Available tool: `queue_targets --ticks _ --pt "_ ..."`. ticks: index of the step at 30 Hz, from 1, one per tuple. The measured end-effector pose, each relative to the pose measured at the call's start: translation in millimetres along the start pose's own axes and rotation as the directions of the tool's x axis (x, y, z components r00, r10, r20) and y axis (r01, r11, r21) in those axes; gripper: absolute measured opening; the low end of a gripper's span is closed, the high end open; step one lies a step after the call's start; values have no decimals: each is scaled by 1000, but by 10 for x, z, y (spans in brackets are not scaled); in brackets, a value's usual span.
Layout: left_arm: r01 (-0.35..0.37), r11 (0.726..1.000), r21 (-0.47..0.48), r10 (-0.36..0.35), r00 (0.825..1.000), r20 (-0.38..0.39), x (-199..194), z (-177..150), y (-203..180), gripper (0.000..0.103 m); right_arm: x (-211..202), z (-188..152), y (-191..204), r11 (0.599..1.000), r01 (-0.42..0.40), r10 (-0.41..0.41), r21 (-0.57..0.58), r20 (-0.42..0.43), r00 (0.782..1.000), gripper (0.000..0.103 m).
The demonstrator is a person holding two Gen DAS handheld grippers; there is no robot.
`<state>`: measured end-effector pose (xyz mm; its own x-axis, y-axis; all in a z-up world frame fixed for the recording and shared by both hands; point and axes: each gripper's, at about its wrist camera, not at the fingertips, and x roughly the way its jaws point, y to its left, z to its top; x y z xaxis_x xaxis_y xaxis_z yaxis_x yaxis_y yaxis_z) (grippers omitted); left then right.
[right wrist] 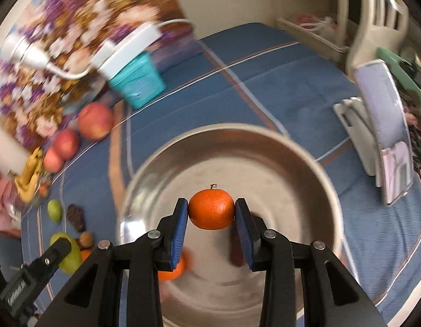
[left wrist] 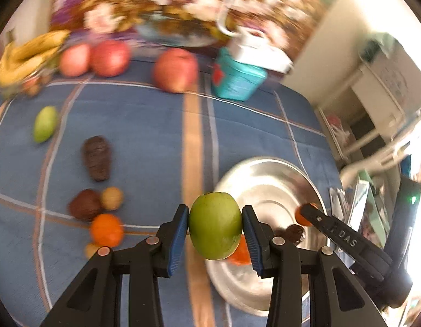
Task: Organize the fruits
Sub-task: 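Open the left tool to drop the green plum while the right tool drops the tangerine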
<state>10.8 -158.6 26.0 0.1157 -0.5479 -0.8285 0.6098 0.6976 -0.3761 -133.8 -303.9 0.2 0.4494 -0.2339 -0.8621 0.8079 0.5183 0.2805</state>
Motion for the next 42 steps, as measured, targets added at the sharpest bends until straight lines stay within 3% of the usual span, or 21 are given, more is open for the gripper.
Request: queue_targets --ticks 6,17,35,42 --pt "-10 998 70 14 999 -52 305 18 -296 43 42 84 -123 1000 -3 3 17 14 1000 37" --pt "-12 995 99 23 994 -106 643 -27 -477 43 194 124 -179 1000 6 -5 23 -25 1000 37" --pt "0 996 86 7 996 -84 481 15 -422 44 170 138 -177 1000 6 -5 23 -30 1000 38" --pt "-71 996 51 74 994 -75 393 36 -233 48 137 130 -143 1000 8 -7 7 -32 999 38"
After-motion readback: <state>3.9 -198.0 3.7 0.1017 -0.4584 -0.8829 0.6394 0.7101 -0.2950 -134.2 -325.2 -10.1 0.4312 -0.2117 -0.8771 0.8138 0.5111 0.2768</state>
